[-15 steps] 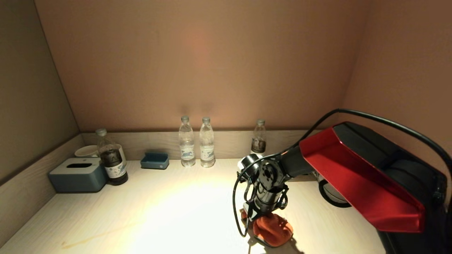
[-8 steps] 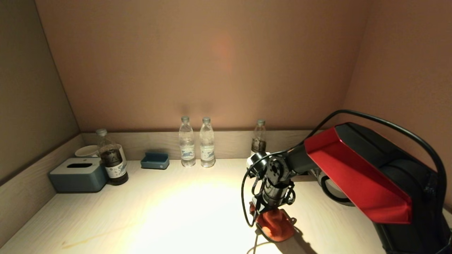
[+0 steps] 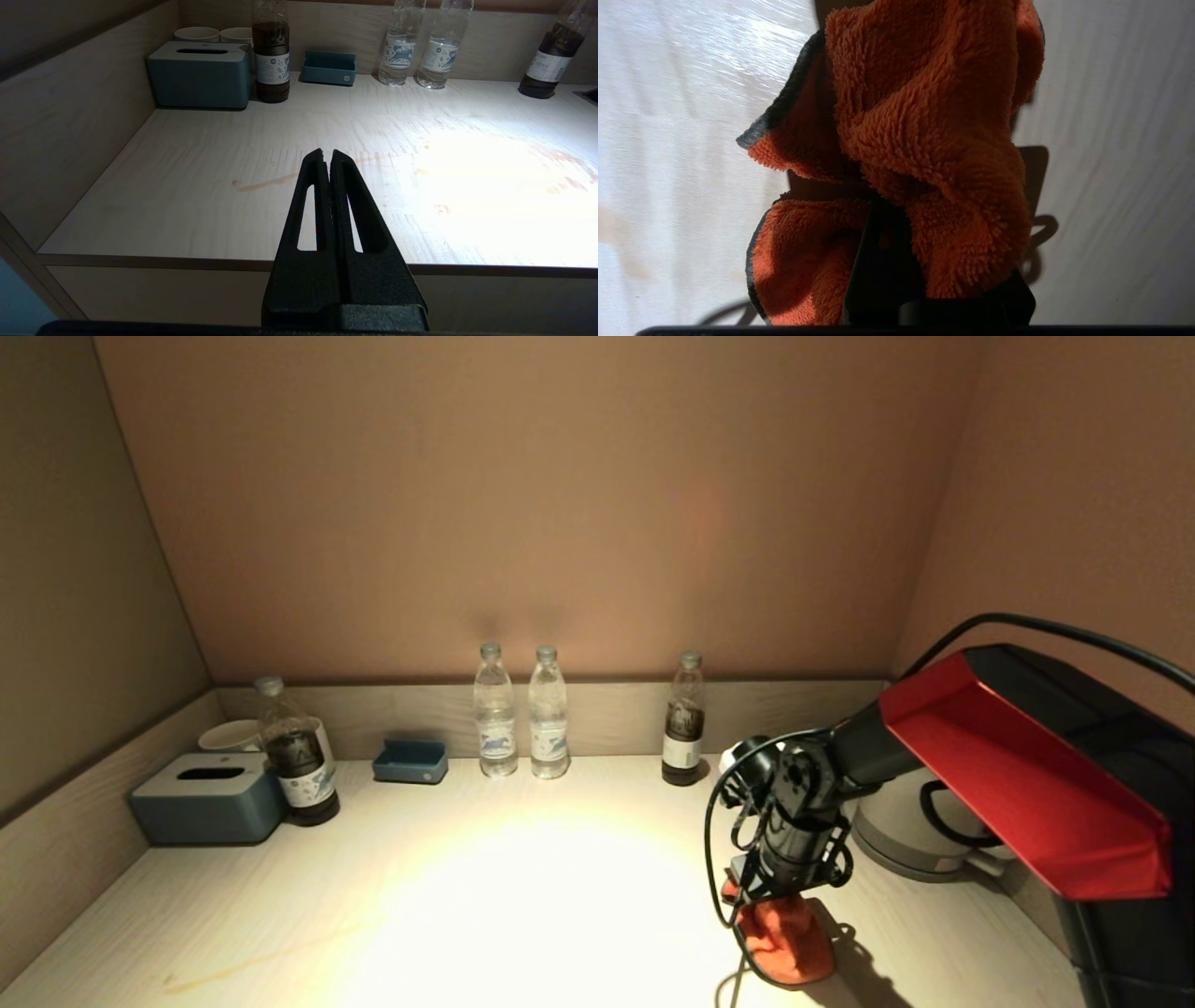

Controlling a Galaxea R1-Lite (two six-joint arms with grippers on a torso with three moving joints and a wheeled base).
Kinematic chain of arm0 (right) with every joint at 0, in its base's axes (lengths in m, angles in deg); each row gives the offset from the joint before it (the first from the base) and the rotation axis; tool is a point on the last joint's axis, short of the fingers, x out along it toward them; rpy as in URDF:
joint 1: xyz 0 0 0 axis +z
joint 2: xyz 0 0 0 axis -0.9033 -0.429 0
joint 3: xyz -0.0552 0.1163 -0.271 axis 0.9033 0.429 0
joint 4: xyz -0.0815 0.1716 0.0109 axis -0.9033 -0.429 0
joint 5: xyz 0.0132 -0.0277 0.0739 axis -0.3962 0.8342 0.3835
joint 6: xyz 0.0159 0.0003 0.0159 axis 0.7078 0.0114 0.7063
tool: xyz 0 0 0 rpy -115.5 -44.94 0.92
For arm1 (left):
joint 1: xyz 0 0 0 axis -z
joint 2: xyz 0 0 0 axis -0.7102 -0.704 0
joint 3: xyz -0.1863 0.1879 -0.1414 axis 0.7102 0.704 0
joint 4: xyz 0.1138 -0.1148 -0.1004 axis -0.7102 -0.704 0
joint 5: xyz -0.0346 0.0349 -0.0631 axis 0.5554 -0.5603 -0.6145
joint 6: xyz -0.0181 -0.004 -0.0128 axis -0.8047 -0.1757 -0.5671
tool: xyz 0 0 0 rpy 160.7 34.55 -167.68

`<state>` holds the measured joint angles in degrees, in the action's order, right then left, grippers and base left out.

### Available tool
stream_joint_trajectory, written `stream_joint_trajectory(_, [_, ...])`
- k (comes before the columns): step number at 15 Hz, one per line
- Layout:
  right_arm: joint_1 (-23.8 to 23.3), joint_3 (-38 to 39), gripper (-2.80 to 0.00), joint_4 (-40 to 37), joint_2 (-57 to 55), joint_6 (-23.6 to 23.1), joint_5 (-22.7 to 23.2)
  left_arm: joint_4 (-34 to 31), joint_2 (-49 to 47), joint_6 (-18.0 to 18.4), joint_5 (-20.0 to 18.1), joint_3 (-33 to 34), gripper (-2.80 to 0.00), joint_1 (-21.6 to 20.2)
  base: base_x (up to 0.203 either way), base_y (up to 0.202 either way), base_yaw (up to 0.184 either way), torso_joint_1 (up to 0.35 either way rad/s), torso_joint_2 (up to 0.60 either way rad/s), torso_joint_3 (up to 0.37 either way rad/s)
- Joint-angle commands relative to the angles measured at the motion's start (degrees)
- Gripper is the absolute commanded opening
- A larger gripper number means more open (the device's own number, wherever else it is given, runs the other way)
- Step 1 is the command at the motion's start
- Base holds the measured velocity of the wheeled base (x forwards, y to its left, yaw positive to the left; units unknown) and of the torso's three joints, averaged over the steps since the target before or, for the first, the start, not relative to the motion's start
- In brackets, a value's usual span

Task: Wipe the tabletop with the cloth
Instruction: Sweep the stains on the table

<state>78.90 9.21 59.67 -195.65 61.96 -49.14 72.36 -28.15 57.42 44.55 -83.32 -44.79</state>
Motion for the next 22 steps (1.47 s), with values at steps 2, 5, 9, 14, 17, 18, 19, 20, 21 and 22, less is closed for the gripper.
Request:
stream_joint_trajectory(2, [-4.0, 3.0, -2.8, 0.0, 4.1, -1.5, 0.0, 0.0, 0.0, -0.1, 0.0, 0.0, -2.8, 0.0, 0.0, 0.0, 0.0, 0.0, 0.0, 0.0])
stream_joint_trajectory(5, [-7.4, 4.2, -2.8, -0.1, 4.7, -2.4, 0.1, 0.0, 0.0, -0.1, 0.0, 0.0, -2.8, 0.0, 0.0, 0.0, 0.0, 0.0, 0.0, 0.0])
stream_joint_trajectory(9, [-11.9, 6.1, -2.8, 0.2, 5.6, -4.2, 0.4, 0.0, 0.0, -0.1, 0.0, 0.0, -2.8, 0.0, 0.0, 0.0, 0.0, 0.0, 0.0, 0.0])
stream_joint_trajectory(14, [-13.8, 7.6, -2.8, 1.1, 5.1, -5.3, 0.9, 0.0, 0.0, -0.1, 0.0, 0.0, -2.8, 0.0, 0.0, 0.0, 0.0, 0.0, 0.0, 0.0])
stream_joint_trajectory(17, [-11.1, 8.4, -2.8, 4.3, 4.3, -5.2, 0.9, 0.0, 0.0, -0.1, 0.0, 0.0, -2.8, 0.0, 0.0, 0.0, 0.0, 0.0, 0.0, 0.0])
stream_joint_trajectory(18, [-10.2, 8.3, -2.8, 4.5, 4.1, -5.1, 0.9, 0.0, 0.0, -0.1, 0.0, 0.0, -2.8, 0.0, 0.0, 0.0, 0.0, 0.0, 0.0, 0.0])
stream_joint_trajectory(19, [-8.8, 8.1, -2.8, 5.0, 3.8, -4.8, 0.9, 0.0, 0.0, -0.1, 0.0, 0.0, -2.8, 0.0, 0.0, 0.0, 0.0, 0.0, 0.0, 0.0])
stream_joint_trajectory(20, [-7.4, 7.9, -2.8, 5.5, 3.3, -4.7, 0.8, 0.0, 0.0, -0.1, 0.0, 0.0, -2.8, 0.0, 0.0, 0.0, 0.0, 0.0, 0.0, 0.0])
stream_joint_trajectory(21, [-6.2, 7.7, -2.8, 5.9, 3.1, -4.6, 0.7, 0.0, 0.0, -0.1, 0.0, 0.0, -2.8, 0.0, 0.0, 0.0, 0.0, 0.0, 0.0, 0.0])
stream_joint_trajectory(22, [-5.2, 7.6, -2.8, 6.2, 2.9, -4.4, 0.7, 0.0, 0.0, -0.1, -0.1, 0.0, -2.8, 0.0, 0.0, 0.0, 0.0, 0.0, 0.0, 0.0])
